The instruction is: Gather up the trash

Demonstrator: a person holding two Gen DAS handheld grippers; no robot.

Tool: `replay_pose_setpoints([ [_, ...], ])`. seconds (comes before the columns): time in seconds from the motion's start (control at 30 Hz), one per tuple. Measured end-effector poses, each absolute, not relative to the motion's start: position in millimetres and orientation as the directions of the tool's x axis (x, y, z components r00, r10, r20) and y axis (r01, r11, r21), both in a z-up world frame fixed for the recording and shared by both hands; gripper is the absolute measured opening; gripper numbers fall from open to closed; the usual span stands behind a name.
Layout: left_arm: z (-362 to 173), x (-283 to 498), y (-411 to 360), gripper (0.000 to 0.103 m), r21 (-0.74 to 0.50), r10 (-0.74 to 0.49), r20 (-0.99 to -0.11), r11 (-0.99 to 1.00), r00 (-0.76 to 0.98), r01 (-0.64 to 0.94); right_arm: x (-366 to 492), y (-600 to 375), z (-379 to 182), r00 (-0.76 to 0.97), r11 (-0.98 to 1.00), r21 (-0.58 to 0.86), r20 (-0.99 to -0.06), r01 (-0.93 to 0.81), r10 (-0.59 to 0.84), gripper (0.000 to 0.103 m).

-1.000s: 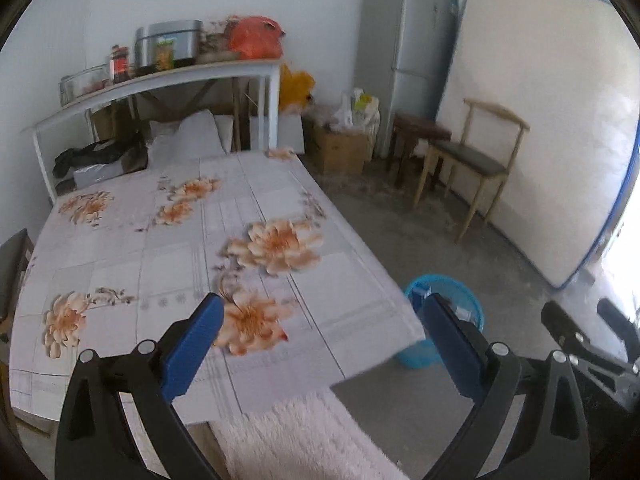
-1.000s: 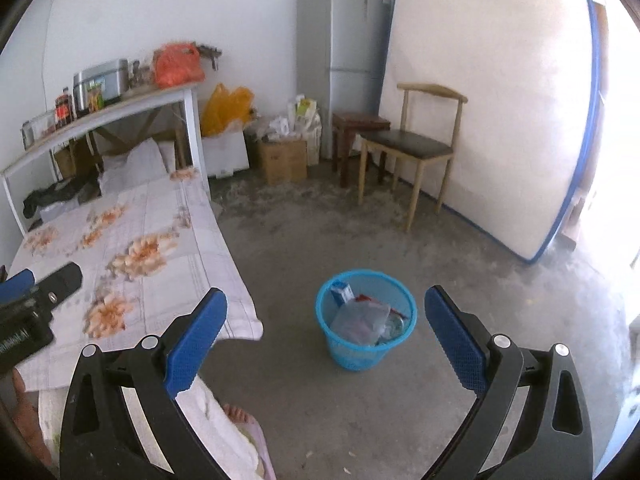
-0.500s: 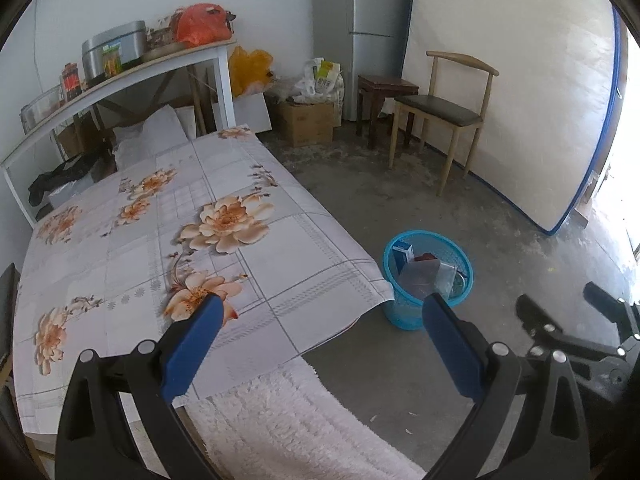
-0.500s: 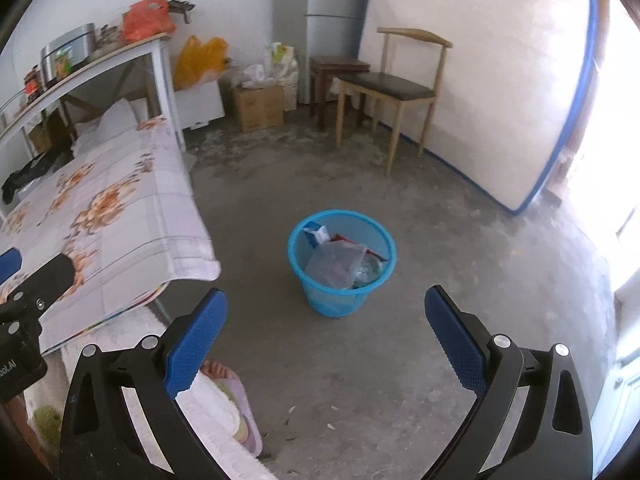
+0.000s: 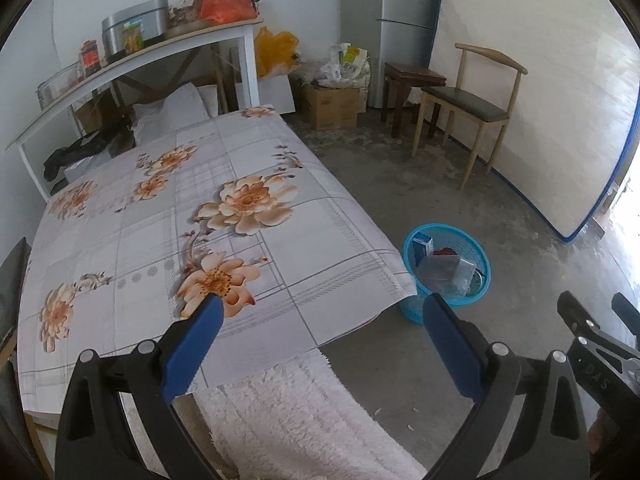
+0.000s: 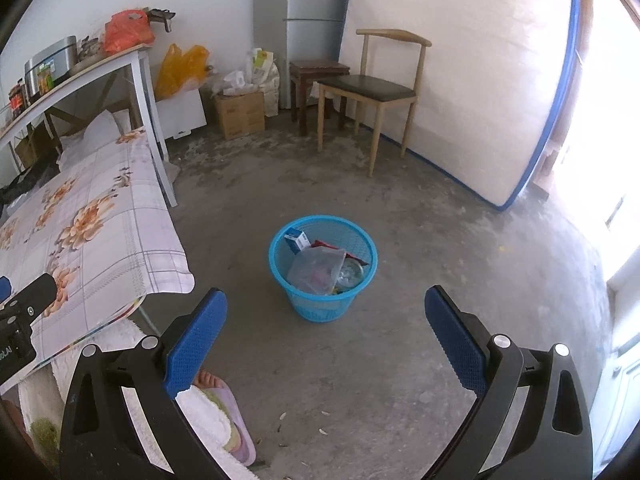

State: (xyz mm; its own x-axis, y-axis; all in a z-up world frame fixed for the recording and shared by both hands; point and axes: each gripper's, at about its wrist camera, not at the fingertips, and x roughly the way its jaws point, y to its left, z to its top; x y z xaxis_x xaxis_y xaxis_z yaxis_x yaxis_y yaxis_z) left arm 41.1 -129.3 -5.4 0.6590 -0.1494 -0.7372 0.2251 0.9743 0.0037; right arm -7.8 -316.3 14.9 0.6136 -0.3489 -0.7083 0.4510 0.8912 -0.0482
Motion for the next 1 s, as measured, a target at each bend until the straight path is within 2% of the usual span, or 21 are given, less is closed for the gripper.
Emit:
replay_pose_setpoints([
  [1.0, -3, 43, -118, 0.098, -0.002, -0.126, -0.735, 0.983, 0.666, 0.184, -11, -315, 14, 0.615, 0.887, -0.042, -0.706, 0.46, -0.352, 0.095],
])
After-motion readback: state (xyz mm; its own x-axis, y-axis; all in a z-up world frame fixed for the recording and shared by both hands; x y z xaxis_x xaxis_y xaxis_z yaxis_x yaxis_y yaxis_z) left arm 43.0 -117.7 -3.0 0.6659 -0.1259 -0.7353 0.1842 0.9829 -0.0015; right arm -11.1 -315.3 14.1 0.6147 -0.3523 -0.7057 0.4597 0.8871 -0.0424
